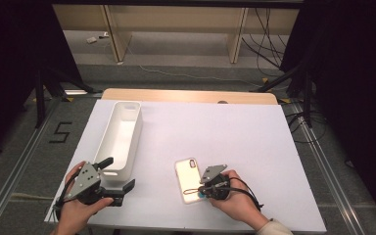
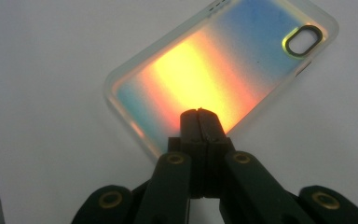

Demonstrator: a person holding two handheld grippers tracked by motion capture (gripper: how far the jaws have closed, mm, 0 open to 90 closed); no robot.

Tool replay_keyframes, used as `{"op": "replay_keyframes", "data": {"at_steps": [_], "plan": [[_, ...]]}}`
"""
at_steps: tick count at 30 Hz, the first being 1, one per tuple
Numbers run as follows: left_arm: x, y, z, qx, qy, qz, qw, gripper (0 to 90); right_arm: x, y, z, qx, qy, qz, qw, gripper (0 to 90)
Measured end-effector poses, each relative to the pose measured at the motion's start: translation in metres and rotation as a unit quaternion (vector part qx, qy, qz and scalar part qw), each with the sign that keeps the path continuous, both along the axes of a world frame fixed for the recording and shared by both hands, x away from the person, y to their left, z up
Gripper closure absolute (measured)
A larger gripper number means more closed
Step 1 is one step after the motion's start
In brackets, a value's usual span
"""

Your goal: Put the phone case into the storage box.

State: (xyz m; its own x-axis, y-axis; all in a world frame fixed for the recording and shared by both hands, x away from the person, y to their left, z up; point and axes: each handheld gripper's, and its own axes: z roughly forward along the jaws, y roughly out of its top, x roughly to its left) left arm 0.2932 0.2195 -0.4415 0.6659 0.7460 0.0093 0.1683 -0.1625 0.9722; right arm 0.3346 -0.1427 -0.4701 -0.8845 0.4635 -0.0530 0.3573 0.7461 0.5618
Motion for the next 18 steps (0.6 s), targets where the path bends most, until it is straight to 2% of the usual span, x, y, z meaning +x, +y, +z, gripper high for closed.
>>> {"op": "replay_keyframes", "data": {"at_steps": [2, 4, 5, 8, 14, 18], "plan": [[-0.0002, -0.0001, 0.0002, 0.0, 0.001, 0.001, 1.0, 0.0, 0.001, -0.0009, 0.0, 0.0, 0.0, 0.001, 1.0, 90.0], [-0.0002, 0.0, 0.0001, 0.0, 0.0, 0.001, 1.0, 0.0, 0.0006, -0.0007, -0.0007, -0.002, -0.006, -0.01, 0.9999, 90.0], [-0.0002, 0.0001, 0.0001, 0.0, 0.0, 0.001, 1.0, 0.0, 0.0015, -0.0024, 0.0004, -0.002, 0.002, -0.005, 1.0, 90.0], [-0.0001, 0.0, 0.0001, 0.0, 0.0, 0.0, 1.0, 0.0, 0.0023, -0.0036, 0.0, 0.002, 0.001, -0.009, 1.0, 90.0], [-0.0004, 0.0002, 0.0003, 0.001, 0.0, 0.001, 1.0, 0.0, 0.0036, -0.0049, 0.0002, -0.006, -0.002, -0.019, 0.9998, 90.0], [-0.0003, 0.0001, 0.0002, 0.0, 0.001, 0.001, 1.0, 0.0, 0.0053, -0.007, 0.0007, 0.004, 0.004, -0.014, 0.9999, 90.0]]}}
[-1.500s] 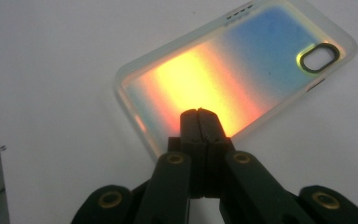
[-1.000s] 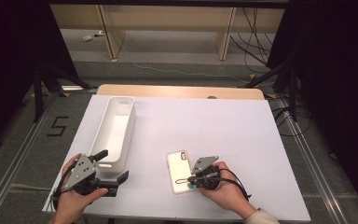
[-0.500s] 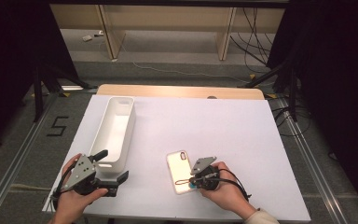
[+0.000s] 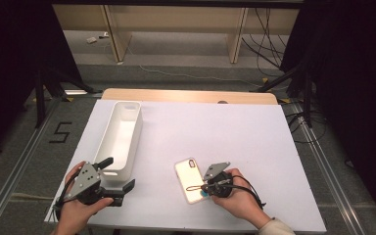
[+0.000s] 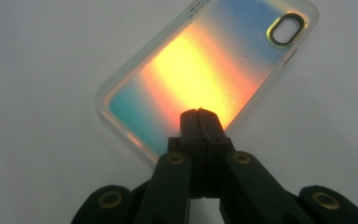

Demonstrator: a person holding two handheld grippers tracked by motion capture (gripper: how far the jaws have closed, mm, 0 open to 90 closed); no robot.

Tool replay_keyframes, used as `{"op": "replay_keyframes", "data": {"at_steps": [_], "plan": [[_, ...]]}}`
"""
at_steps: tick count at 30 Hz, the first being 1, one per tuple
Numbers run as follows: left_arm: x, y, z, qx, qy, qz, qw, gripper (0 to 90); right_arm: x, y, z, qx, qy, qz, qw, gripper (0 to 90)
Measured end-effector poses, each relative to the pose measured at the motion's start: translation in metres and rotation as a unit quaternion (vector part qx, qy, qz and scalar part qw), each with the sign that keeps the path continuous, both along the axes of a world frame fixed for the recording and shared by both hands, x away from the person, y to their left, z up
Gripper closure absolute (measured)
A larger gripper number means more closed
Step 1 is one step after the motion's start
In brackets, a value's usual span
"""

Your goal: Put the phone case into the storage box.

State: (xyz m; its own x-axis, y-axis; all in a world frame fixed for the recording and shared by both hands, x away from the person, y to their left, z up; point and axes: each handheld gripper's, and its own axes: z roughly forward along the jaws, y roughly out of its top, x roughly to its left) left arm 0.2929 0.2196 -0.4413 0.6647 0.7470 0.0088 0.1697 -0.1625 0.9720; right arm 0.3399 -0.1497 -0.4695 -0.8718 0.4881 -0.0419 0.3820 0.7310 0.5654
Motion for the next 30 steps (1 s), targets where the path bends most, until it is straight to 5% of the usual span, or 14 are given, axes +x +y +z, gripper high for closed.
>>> {"op": "replay_keyframes", "data": {"at_steps": [5, 9, 13, 15, 18, 24, 30], "plan": [[0.0, 0.0, 0.0, -0.001, -0.001, 0.0, 1.0, 0.0, 0.003, -0.003, 0.006, 0.014, 0.008, -0.013, 0.9998, 90.0], [0.0, 0.0, 0.0, 0.0, 0.0, 0.001, 1.0, 0.0, 0.008, -0.006, 0.014, 0.023, 0.033, -0.027, 0.9988, 81.4], [0.0, 0.0, 0.0, 0.0, 0.0, 0.0, 1.0, 0.0, 0.011, -0.006, 0.022, 0.029, 0.032, -0.05, 0.9978, 72.8], [0.0, 0.0, 0.0, 0.0, 0.001, 0.0, 1.0, 0.0, 0.014, -0.006, 0.028, 0.016, 0.053, -0.061, 0.9966, 67.0], [0.0, 0.0, 0.0, 0.001, 0.0, 0.001, 1.0, 0.0, 0.021, -0.006, 0.034, 0.012, 0.047, -0.071, 0.9963, 60.3], [0.0, 0.001, 0.0, 0.002, -0.001, 0.0, 1.0, 0.0, 0.032, -0.003, 0.043, -0.007, 0.07, -0.093, 0.9932, 43.4], [0.0, 0.0, 0.0, 0.0, 0.001, 0.0, 1.0, 0.0, 0.041, -0.002, 0.049, -0.038, 0.106, -0.122, 0.9861, 41.1]]}}
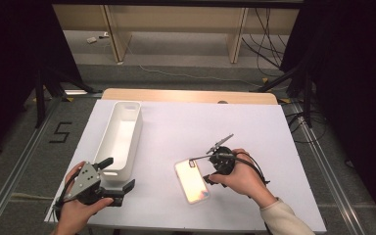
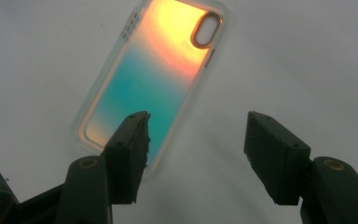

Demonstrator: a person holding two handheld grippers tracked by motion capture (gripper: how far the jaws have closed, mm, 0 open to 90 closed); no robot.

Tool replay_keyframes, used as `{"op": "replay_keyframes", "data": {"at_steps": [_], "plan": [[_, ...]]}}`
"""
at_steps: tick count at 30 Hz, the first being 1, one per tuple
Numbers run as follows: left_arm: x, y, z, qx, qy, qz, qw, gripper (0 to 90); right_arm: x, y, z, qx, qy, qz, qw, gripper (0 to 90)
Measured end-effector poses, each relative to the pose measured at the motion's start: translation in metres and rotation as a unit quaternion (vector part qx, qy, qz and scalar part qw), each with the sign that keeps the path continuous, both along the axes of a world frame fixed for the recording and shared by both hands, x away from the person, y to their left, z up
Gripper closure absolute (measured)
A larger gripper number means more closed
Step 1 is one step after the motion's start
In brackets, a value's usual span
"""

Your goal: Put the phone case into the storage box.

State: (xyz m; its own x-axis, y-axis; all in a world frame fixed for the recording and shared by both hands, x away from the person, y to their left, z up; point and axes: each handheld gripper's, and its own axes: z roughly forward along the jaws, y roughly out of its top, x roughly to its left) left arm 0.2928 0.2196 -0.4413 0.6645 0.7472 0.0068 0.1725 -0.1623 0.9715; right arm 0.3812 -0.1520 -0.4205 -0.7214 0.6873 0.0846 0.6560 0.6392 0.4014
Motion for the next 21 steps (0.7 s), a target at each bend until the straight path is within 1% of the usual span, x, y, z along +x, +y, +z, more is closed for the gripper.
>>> {"op": "replay_keyframes", "data": {"at_steps": [3, 5, 7, 10, 11, 13, 14, 15, 18, 19, 21], "plan": [[0.0, 0.0, 0.0, 0.001, 0.0, 0.0, 1.0, 0.0, 0.005, 0.003, 0.002, -0.018, 0.02, -0.004, 0.9996, 41.1], [0.0, 0.0, 0.0, 0.0, 0.0, 0.0, 1.0, 0.0, 0.008, 0.005, 0.003, -0.025, 0.031, -0.004, 0.9992, 41.2], [0.0, 0.0, 0.0, 0.0, 0.0, 0.0, 1.0, 0.0, 0.011, 0.009, 0.004, -0.033, 0.037, -0.004, 0.9988, 41.4], [0.0, 0.001, 0.0, 0.001, -0.002, -0.001, 1.0, 0.0, 0.015, 0.014, 0.003, -0.045, 0.034, 0.004, 0.9984, 43.3], [0.0, 0.001, 0.0, 0.001, -0.002, -0.001, 1.0, 0.0, 0.016, 0.016, 0.002, -0.05, 0.038, 0.0, 0.998, 43.4], [0.0, 0.001, 0.0, 0.001, -0.003, -0.001, 1.0, 0.0, 0.018, 0.019, 0.001, -0.054, 0.041, 0.0, 0.9977, 44.0], [0.0, 0.001, 0.0, 0.001, -0.003, -0.001, 1.0, 0.0, 0.02, 0.02, 0.0, -0.053, 0.045, -0.001, 0.9976, 44.8], [0.0, 0.001, 0.0, 0.001, -0.003, -0.001, 1.0, 0.0, 0.021, 0.021, -0.001, -0.058, 0.049, 0.0, 0.9971, 45.1], [0.0, 0.001, 0.0, 0.0, -0.003, -0.001, 1.0, 0.0, 0.023, 0.024, -0.005, -0.072, 0.059, -0.008, 0.9956, 46.6], [0.0, 0.001, 0.0, 0.0, -0.002, -0.001, 1.0, 0.0, 0.024, 0.025, -0.005, -0.071, 0.068, -0.015, 0.9951, 47.1], [0.0, 0.001, 0.0, 0.001, -0.003, -0.001, 1.0, 0.0, 0.025, 0.027, -0.007, -0.077, 0.077, -0.018, 0.9939, 48.2]]}}
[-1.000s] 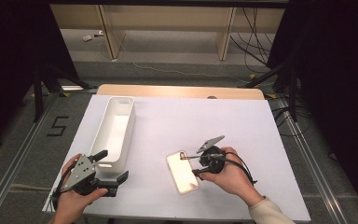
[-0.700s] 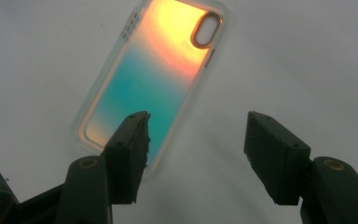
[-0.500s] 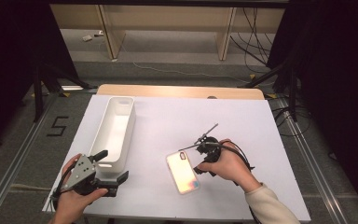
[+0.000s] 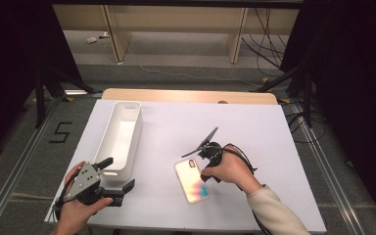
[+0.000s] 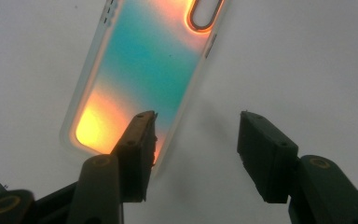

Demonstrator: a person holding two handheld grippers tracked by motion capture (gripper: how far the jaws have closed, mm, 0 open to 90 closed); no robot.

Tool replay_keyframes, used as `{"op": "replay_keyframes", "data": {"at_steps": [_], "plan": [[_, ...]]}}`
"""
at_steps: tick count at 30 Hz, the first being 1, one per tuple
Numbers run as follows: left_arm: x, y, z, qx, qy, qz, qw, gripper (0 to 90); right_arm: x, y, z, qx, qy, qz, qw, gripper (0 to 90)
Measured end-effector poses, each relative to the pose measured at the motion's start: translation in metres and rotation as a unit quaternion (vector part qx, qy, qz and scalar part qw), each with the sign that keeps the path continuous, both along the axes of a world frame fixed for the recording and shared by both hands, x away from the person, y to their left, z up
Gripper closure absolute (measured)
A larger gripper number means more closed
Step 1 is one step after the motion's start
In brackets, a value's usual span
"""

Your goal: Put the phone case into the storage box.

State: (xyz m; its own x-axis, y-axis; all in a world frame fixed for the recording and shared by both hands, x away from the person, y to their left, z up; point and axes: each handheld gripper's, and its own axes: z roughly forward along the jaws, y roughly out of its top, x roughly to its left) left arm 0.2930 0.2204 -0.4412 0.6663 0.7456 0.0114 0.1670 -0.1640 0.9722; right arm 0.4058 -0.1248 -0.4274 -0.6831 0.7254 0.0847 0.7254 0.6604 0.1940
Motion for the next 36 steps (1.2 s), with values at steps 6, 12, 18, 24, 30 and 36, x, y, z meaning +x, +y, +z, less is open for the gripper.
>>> {"op": "replay_keyframes", "data": {"at_steps": [6, 12, 18, 24, 30, 36], "plan": [[0.0, 0.0, 0.0, -0.001, 0.0, 0.0, 1.0, 0.0, 0.002, 0.008, -0.004, -0.007, 0.006, -0.002, 1.0, 48.9], [0.0, 0.0, 0.0, -0.002, 0.001, 0.001, 1.0, 0.0, 0.003, 0.017, -0.007, -0.016, 0.01, -0.003, 0.9998, 48.9], [0.0, 0.0, 0.0, -0.001, 0.001, 0.001, 1.0, 0.0, 0.005, 0.023, -0.009, -0.025, 0.019, -0.037, 0.9988, 52.7], [-0.001, 0.0, 0.0, -0.002, 0.002, 0.001, 1.0, 0.0, 0.007, 0.026, -0.012, -0.026, 0.019, -0.059, 0.9978, 53.8], [0.0, 0.001, 0.0, -0.001, -0.003, -0.003, 1.0, 0.0, 0.009, 0.026, -0.012, -0.028, 0.024, -0.067, 0.9971, 55.2], [0.0, 0.001, 0.0, -0.002, -0.004, -0.003, 1.0, 0.0, 0.01, 0.027, -0.016, -0.029, 0.025, -0.073, 0.9966, 55.6]]}}
